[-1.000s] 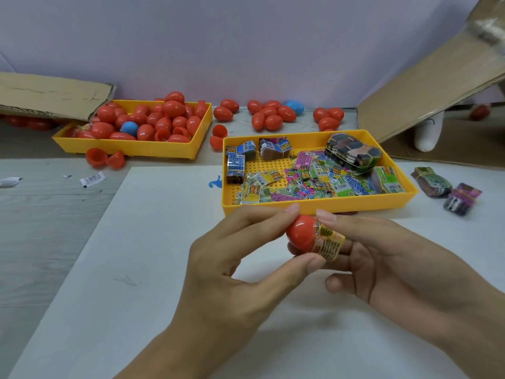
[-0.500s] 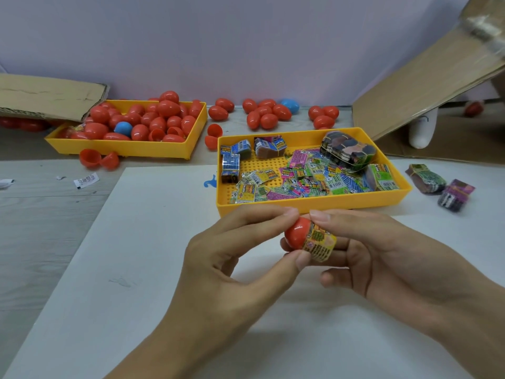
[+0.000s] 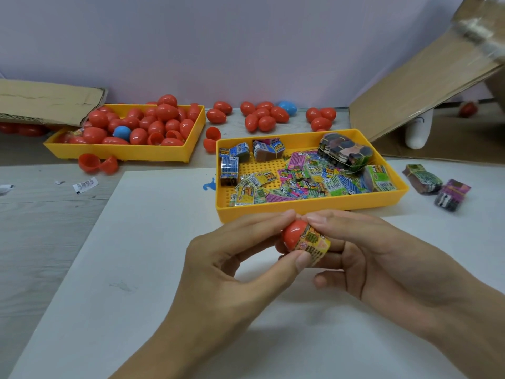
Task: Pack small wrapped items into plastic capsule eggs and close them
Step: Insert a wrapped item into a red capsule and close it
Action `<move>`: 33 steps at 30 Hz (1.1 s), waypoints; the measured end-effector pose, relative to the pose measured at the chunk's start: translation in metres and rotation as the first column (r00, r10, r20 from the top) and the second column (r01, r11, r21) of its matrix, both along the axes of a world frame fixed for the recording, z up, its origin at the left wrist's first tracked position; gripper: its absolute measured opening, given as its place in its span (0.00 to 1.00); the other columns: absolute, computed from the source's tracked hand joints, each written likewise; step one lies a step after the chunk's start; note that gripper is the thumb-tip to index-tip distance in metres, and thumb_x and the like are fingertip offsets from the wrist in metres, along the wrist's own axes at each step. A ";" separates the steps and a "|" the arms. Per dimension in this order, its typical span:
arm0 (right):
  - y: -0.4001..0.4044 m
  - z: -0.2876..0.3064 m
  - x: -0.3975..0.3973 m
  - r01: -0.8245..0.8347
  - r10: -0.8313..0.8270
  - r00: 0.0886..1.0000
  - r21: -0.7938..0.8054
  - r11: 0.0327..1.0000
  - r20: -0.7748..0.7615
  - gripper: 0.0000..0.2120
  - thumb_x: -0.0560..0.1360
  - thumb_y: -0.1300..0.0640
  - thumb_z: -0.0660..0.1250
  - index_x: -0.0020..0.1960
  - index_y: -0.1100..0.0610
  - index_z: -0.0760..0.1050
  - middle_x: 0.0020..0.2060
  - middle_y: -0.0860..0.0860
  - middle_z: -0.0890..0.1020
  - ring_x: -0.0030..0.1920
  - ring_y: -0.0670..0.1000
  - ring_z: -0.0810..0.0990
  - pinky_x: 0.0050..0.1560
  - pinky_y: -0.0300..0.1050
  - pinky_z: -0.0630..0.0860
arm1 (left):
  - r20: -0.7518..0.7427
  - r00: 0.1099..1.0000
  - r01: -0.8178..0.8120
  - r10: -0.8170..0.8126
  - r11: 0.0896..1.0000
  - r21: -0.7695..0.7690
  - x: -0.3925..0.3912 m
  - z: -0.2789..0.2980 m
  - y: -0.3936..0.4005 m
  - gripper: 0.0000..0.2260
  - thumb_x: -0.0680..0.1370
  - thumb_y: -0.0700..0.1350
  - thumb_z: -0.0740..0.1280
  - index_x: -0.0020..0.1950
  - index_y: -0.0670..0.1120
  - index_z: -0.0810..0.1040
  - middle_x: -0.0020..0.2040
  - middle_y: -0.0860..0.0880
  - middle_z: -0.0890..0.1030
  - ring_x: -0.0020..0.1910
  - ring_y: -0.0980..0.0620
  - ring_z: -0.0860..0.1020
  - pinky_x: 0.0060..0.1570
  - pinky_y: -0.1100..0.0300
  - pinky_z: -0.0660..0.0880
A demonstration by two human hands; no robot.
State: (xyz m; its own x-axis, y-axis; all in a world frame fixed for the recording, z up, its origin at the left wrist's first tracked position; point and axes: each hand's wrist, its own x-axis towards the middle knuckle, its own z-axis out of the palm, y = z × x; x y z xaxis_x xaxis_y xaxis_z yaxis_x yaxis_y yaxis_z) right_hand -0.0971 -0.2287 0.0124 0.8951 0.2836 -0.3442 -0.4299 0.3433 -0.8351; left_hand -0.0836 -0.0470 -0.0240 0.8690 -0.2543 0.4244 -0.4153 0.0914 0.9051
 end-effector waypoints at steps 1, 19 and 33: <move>0.001 0.000 0.000 0.009 -0.009 1.000 -0.002 1.000 0.001 0.10 0.67 0.55 0.74 0.47 0.56 0.85 0.46 0.62 0.85 0.38 0.52 0.84 0.30 0.42 0.79 | -0.013 1.000 0.003 -0.003 1.000 -0.004 0.000 0.000 0.000 0.18 0.70 0.43 0.75 0.60 0.49 0.83 0.55 0.50 0.85 0.56 0.47 0.83 0.57 0.56 0.79; 0.018 -0.007 -0.012 0.328 -0.052 0.848 -0.446 0.833 0.528 0.19 0.67 0.38 0.72 0.55 0.44 0.82 0.45 0.49 0.85 0.45 0.49 0.84 0.31 0.46 0.80 | -0.318 0.947 -0.024 -0.043 0.979 -0.203 0.001 0.009 0.001 0.14 0.69 0.46 0.77 0.55 0.52 0.86 0.50 0.47 0.86 0.50 0.48 0.85 0.49 0.60 0.80; -0.078 0.071 0.018 0.964 0.348 0.252 -0.266 -0.006 0.903 0.14 0.73 0.57 0.74 0.57 0.55 0.75 0.47 0.42 0.78 0.46 0.40 0.76 0.53 0.29 0.70 | -0.177 0.981 -0.078 0.078 0.997 0.006 0.006 -0.006 -0.007 0.09 0.69 0.48 0.77 0.47 0.59 0.86 0.47 0.49 0.85 0.46 0.51 0.84 0.45 0.66 0.80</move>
